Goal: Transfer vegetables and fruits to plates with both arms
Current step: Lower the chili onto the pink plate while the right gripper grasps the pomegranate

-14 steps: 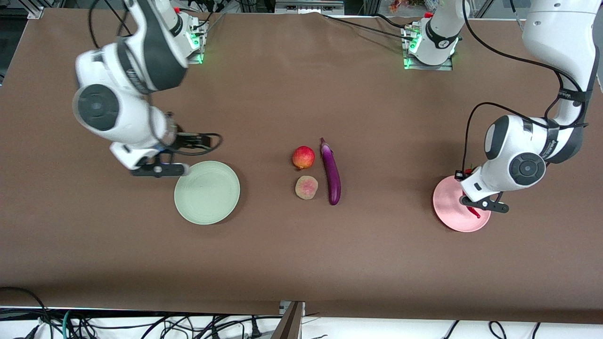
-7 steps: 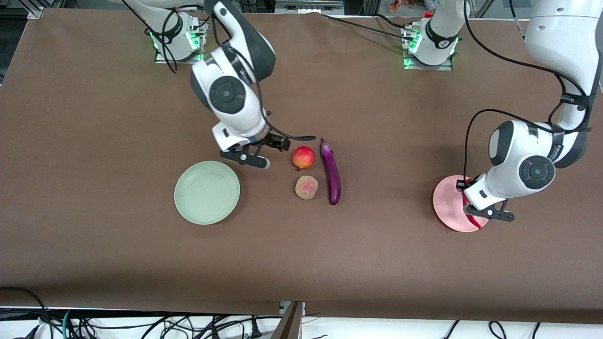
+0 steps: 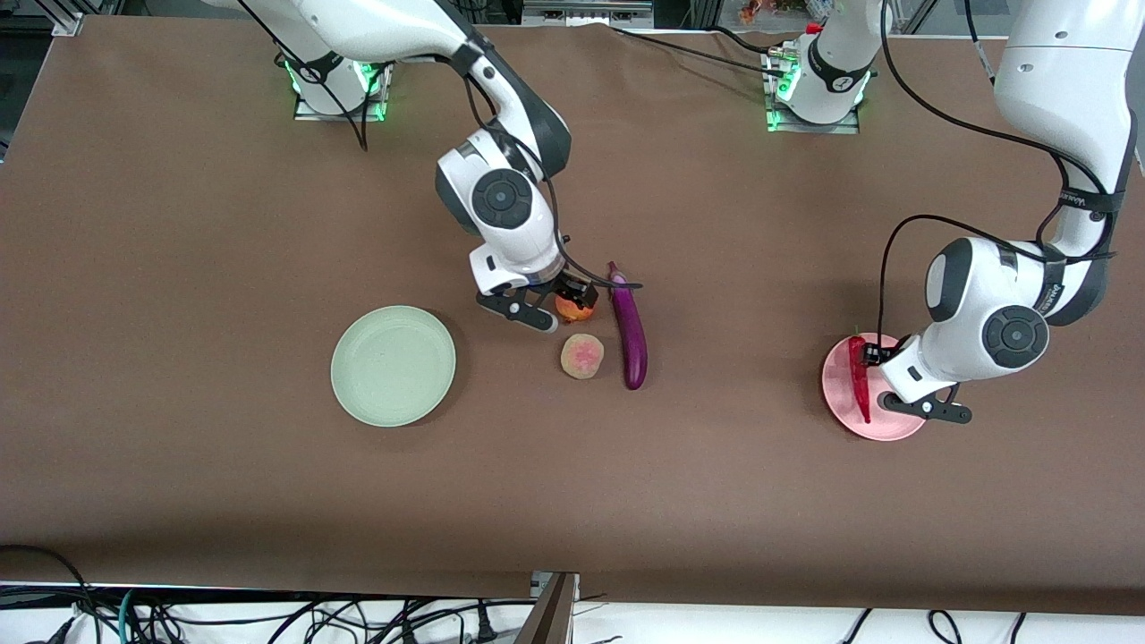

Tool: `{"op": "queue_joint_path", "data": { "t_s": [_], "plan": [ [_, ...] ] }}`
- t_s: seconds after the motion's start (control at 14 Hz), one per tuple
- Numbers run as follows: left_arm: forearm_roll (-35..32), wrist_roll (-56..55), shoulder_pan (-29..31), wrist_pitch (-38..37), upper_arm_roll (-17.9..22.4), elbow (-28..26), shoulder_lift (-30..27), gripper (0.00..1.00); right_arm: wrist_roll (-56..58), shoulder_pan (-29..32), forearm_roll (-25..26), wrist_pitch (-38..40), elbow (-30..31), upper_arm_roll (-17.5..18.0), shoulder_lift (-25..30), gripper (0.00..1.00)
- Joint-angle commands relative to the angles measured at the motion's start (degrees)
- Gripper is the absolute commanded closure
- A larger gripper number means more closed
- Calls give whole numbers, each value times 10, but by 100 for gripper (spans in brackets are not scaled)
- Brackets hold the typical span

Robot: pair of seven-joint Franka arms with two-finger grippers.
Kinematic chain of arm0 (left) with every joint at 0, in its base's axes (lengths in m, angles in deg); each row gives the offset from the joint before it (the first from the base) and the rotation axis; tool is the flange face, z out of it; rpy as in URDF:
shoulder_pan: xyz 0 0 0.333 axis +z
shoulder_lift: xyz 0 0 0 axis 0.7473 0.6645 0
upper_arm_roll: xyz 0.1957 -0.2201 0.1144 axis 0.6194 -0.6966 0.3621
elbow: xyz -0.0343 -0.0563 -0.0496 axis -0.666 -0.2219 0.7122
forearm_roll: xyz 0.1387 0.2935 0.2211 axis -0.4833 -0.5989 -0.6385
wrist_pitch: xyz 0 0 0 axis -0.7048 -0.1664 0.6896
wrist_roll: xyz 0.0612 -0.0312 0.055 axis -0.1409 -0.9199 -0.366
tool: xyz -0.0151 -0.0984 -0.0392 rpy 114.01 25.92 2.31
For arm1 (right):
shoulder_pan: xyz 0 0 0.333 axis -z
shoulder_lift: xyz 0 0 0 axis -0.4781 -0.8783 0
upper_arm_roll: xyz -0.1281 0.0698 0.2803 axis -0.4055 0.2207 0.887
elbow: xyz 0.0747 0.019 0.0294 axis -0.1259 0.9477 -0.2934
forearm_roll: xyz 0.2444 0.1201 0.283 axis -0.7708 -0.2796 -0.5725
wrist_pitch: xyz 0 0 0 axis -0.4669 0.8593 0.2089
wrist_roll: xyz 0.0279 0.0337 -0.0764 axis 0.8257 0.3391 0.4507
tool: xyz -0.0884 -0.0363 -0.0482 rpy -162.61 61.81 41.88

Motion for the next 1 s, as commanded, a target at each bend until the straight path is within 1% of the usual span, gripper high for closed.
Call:
{"op": "queue_joint_path", "data": {
  "t_s": [0.0,0.14,0.29,0.43,0.79,0.86,0.93],
  "plan": [
    [13,8,0,-4,-3,13,4,0,-5,-4,-14,-2,-18,3,-21,0],
    [13,7,0,-5,-4,13,3,0,-1,-4,-40,-4,-19,4,-31,0],
    [13,8,0,-8,-4,13,3,0,-5,-5,-44,-7,-19,4,-42,0],
    [13,8,-2,-9,-4,13,3,0,-9,-6,-58,-28,-19,8,-53,0],
    [13,8,-2,-12,-4,10,3,0,-15,-16,-59,-44,-17,11,-68,0],
    [13,8,-2,-12,-4,10,2,0,-13,-16,-59,-44,-17,10,-68,6],
    [13,9,-2,-14,-4,10,1,0,-8,-16,-58,-44,-18,10,-66,25]
  ]
}}
